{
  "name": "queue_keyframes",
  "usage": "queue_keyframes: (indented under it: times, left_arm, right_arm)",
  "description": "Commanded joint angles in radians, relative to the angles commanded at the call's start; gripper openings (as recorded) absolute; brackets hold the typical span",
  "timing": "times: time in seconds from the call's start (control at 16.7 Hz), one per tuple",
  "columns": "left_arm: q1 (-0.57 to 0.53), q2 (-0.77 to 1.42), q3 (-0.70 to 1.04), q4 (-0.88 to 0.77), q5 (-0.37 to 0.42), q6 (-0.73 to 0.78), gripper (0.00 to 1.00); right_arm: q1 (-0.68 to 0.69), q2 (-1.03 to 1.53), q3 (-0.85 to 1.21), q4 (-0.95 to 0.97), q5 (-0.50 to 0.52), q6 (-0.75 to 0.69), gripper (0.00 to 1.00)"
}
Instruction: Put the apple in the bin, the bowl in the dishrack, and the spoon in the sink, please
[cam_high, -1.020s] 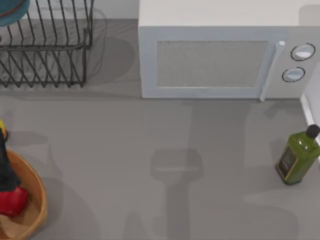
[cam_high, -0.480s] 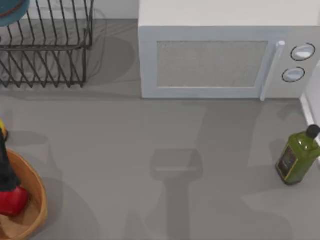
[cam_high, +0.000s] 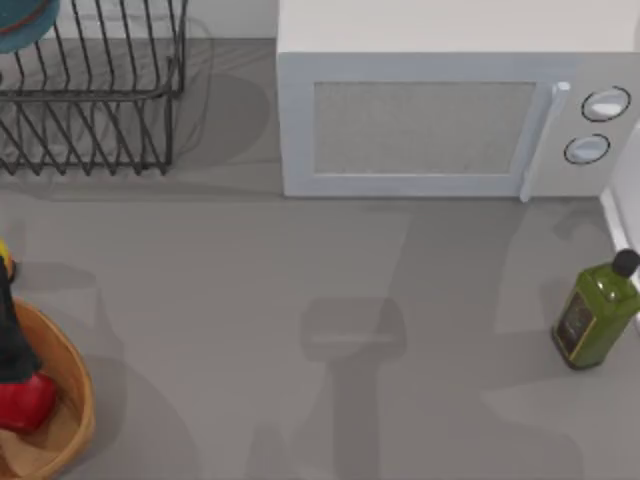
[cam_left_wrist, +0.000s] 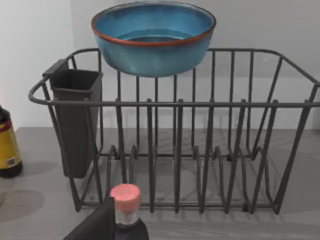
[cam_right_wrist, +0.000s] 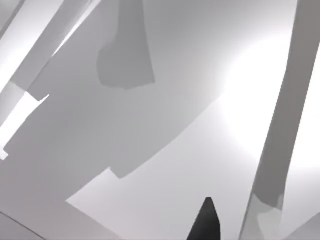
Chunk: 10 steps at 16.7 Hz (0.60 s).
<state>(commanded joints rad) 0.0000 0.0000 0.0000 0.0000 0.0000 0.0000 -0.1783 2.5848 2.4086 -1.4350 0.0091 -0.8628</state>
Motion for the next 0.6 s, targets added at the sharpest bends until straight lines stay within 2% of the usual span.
queue_keyframes:
  times: [0.42, 0.6]
  left_arm:
    - [0.000, 0.000, 0.000, 0.000, 0.000, 0.000, 1.00]
    - [0.000, 0.000, 0.000, 0.000, 0.000, 0.000, 1.00]
  right_arm:
    - [0.000, 0.000, 0.000, 0.000, 0.000, 0.000, 0.98]
    - [0.000, 0.000, 0.000, 0.000, 0.000, 0.000, 1.00]
